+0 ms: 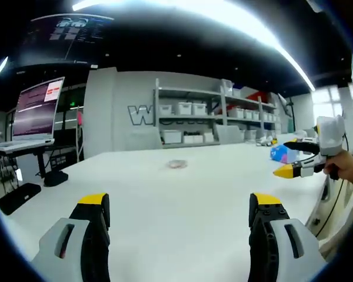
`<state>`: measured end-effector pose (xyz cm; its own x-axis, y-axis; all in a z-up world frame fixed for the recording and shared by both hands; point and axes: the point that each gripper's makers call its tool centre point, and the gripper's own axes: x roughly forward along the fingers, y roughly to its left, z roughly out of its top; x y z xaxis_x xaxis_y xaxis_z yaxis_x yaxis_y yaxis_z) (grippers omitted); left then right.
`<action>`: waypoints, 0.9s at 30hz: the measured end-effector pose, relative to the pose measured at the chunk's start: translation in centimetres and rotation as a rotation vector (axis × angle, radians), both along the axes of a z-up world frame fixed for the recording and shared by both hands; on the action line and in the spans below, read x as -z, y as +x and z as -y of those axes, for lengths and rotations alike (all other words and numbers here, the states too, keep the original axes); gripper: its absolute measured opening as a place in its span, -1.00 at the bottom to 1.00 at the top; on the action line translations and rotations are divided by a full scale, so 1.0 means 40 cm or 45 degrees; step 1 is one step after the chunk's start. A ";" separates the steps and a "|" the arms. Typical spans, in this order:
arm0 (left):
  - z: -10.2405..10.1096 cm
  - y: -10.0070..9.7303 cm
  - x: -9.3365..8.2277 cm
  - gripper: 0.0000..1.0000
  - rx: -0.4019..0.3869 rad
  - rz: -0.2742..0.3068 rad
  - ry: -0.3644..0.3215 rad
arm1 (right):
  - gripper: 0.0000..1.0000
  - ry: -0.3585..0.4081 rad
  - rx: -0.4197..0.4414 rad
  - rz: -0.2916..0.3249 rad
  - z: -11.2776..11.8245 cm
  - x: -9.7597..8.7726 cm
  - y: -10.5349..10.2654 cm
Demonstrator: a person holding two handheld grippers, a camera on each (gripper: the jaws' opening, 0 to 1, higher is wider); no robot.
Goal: Open the resealable bag by pulling the two sides of the seal apart until the entire bag opening is separated and visibly accessible.
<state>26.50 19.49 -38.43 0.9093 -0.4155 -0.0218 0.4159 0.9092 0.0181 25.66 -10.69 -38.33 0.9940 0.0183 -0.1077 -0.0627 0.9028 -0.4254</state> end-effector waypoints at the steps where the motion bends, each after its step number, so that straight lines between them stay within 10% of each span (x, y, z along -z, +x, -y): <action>1: 0.000 0.000 0.001 0.94 -0.001 -0.001 0.001 | 0.67 -0.006 -0.003 0.000 0.000 -0.001 0.001; 27: -0.013 -0.004 0.008 0.94 -0.019 -0.006 -0.002 | 0.67 -0.117 -0.103 -0.034 -0.012 -0.014 0.027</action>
<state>26.32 20.02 -38.74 0.9153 -0.4019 -0.0254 0.4023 0.9154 0.0151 26.72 -10.19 -37.79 0.9864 0.0873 -0.1392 -0.1464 0.8514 -0.5036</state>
